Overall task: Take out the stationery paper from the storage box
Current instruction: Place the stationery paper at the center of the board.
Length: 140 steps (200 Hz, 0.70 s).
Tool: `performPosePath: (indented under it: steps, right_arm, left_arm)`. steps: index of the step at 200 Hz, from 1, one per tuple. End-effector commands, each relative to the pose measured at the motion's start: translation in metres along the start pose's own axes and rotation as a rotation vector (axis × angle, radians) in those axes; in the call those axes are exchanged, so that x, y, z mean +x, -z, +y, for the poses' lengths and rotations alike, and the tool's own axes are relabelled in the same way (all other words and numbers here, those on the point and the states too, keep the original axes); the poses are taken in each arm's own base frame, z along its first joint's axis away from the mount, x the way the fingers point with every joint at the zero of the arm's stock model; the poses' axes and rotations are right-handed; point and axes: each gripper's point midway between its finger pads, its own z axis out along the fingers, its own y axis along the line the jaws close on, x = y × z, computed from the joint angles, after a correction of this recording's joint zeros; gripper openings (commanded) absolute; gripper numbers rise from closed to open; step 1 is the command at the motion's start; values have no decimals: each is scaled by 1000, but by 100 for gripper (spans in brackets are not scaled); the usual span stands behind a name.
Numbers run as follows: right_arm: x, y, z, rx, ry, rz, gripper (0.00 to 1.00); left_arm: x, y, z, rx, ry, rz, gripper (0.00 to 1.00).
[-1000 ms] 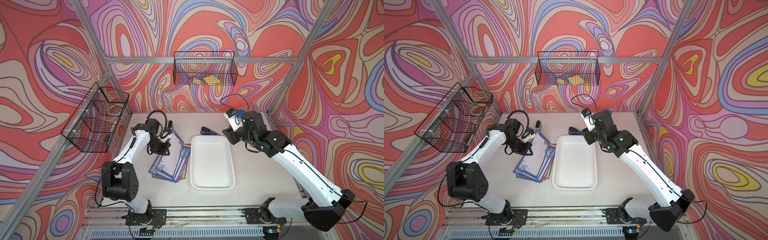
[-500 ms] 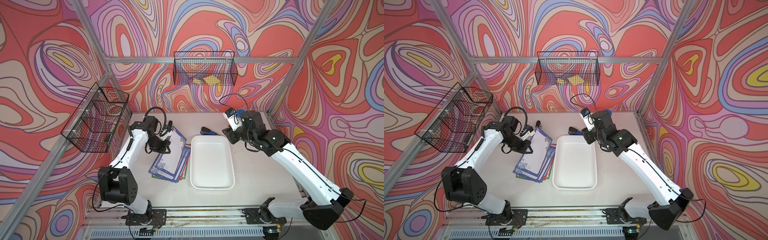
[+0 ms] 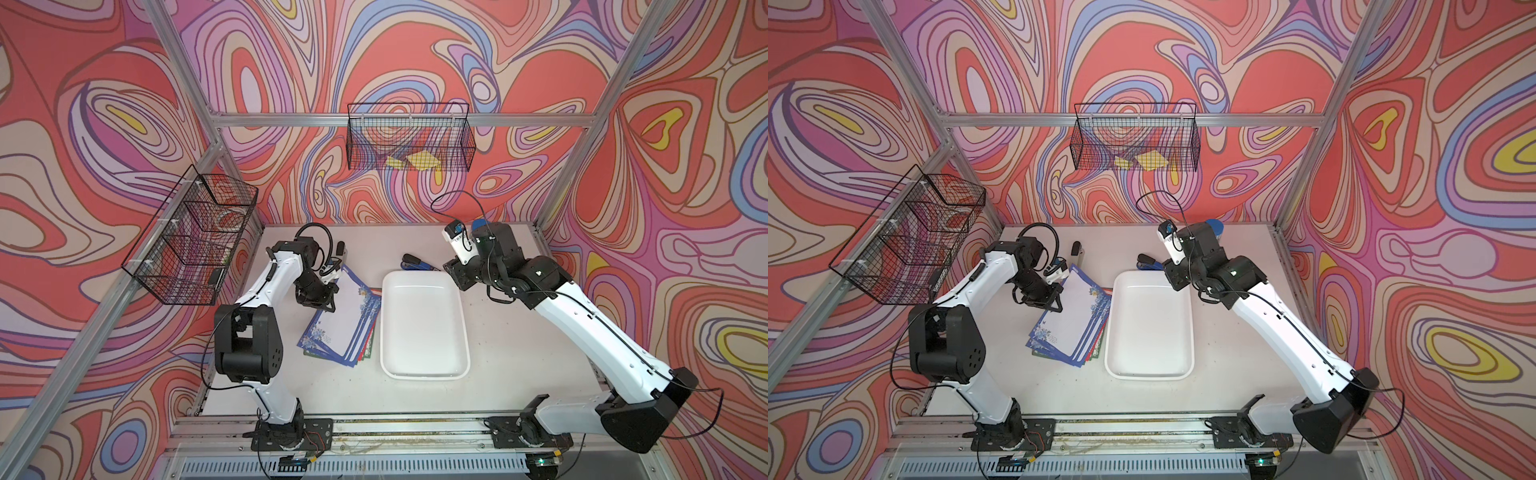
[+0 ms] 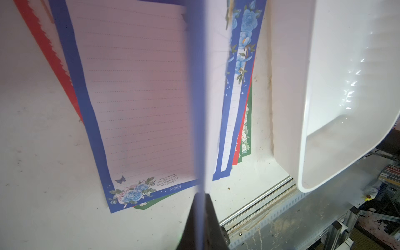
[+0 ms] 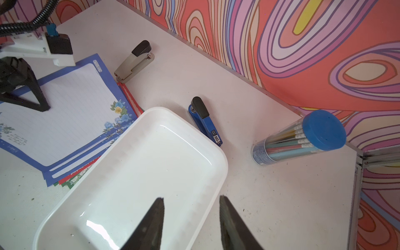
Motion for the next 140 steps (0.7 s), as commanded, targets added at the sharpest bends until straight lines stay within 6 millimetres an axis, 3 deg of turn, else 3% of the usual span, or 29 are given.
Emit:
performPosePath:
  steps: [1,140]
  right_arm:
    - [5,-4,-1,5,8,33,44]
    - [34,-36,14,-54,12,267,35]
  left_arm:
    - [-2,0,8,5,-1,15,0]
    - [-4,-30,33,-31,39,108,0]
